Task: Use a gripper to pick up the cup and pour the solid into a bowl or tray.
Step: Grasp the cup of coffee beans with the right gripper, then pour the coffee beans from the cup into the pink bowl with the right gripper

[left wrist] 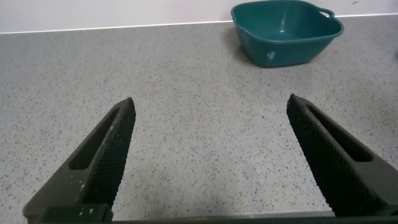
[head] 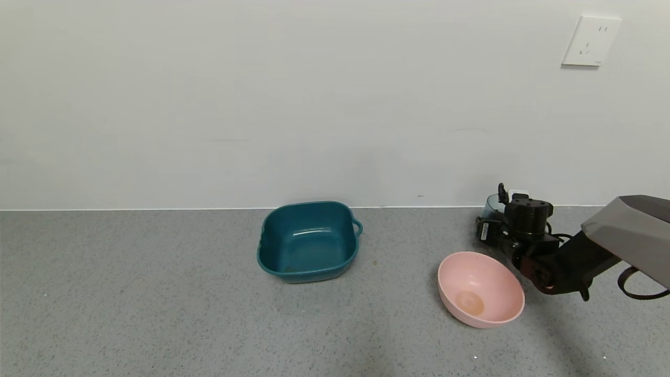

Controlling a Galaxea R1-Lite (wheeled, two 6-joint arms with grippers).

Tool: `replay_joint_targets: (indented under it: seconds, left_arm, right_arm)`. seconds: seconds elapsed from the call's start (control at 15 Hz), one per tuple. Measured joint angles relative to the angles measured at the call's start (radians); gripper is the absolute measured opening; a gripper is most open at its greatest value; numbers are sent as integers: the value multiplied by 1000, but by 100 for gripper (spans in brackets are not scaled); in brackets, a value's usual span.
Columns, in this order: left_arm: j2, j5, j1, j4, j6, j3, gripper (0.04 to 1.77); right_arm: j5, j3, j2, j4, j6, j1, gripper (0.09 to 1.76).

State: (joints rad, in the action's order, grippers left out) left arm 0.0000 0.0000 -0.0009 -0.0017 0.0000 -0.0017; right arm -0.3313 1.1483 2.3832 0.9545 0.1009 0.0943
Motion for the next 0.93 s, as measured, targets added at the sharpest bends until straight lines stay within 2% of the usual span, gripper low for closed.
replay_joint_targets:
  seconds: [0.93]
  left_arm:
    - [0, 0, 0, 0, 0, 0, 175]
  right_arm:
    - [-2, -12, -13, -7, -10, -14, 136]
